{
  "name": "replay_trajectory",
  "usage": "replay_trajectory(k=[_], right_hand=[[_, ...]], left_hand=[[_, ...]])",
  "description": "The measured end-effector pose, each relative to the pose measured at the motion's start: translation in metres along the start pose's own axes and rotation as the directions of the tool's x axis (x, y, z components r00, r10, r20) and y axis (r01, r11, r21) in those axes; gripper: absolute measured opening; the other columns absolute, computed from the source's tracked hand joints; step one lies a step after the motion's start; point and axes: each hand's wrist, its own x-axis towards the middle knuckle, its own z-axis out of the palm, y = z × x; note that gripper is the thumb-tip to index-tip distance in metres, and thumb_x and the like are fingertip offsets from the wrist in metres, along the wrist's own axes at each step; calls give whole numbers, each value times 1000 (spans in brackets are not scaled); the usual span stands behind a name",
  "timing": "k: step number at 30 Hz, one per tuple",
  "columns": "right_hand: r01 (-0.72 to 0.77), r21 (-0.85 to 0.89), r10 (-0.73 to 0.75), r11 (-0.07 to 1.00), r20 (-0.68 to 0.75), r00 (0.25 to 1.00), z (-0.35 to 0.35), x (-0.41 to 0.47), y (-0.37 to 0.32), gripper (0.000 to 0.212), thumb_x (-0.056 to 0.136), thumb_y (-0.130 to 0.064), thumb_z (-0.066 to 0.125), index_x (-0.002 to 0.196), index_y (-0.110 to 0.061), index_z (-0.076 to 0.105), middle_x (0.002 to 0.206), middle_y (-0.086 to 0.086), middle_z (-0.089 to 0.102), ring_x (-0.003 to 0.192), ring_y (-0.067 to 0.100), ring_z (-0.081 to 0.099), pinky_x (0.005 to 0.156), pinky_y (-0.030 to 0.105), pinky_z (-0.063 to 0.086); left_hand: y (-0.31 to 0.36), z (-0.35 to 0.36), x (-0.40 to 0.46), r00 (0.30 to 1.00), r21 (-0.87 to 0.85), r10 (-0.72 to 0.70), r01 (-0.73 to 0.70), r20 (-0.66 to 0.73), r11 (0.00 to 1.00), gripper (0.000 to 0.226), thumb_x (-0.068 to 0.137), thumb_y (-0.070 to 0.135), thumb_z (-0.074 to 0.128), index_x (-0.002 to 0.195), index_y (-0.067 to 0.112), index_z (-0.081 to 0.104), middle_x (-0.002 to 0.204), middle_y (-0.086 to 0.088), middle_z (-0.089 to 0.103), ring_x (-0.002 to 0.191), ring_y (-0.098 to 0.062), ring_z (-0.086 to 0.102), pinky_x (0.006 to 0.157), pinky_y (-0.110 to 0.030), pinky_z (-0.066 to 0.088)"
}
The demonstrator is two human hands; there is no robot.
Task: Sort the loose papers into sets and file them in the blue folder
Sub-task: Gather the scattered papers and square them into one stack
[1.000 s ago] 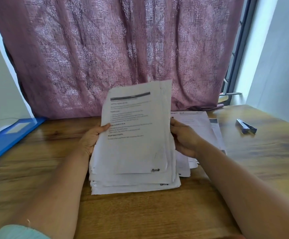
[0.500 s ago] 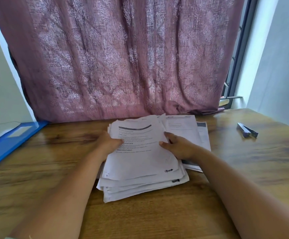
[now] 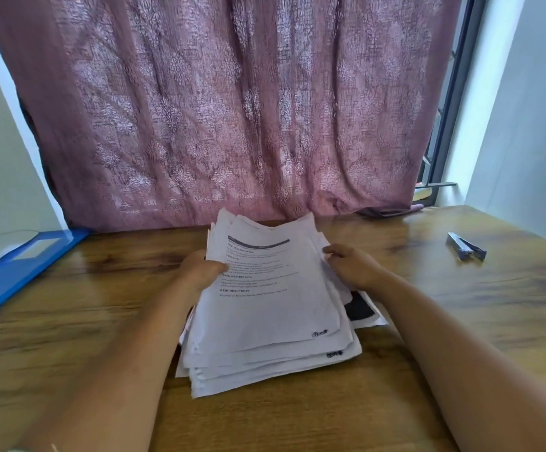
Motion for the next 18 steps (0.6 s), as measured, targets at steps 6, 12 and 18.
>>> replay_trajectory(k=[6, 12, 18], right_hand=[[-155, -440, 194, 885, 46, 980, 11, 5, 11, 82, 94, -68, 17, 152, -10, 20, 157, 25, 17, 145, 39, 15, 118, 49, 16], [-147, -13, 144, 989, -138, 980, -3, -3, 0, 87, 93, -67, 34, 153, -8, 13, 154, 18, 32, 139, 35, 34, 109, 39, 30], [-148, 45, 150, 988, -47, 988, -3, -14, -5, 53, 88, -39, 68, 127, -8, 53, 123, 11, 61, 110, 29, 60, 88, 34, 50]], left_hand=[[10, 9, -8, 999, -128, -27, 24, -21, 991, 57, 69, 31, 82, 114, 6, 56, 103, -11, 65, 84, -26, 66, 73, -40, 57], [14, 21, -13, 1000, 186, -5, 5, -2, 983, 79, 80, 43, 74, 142, 10, 40, 143, -11, 48, 131, -31, 44, 103, -41, 41], [19, 28, -22, 992, 203, 32, -57, 124, 977, 41, 87, 27, 72, 122, 17, 53, 121, -3, 58, 100, -21, 57, 81, -28, 45]])
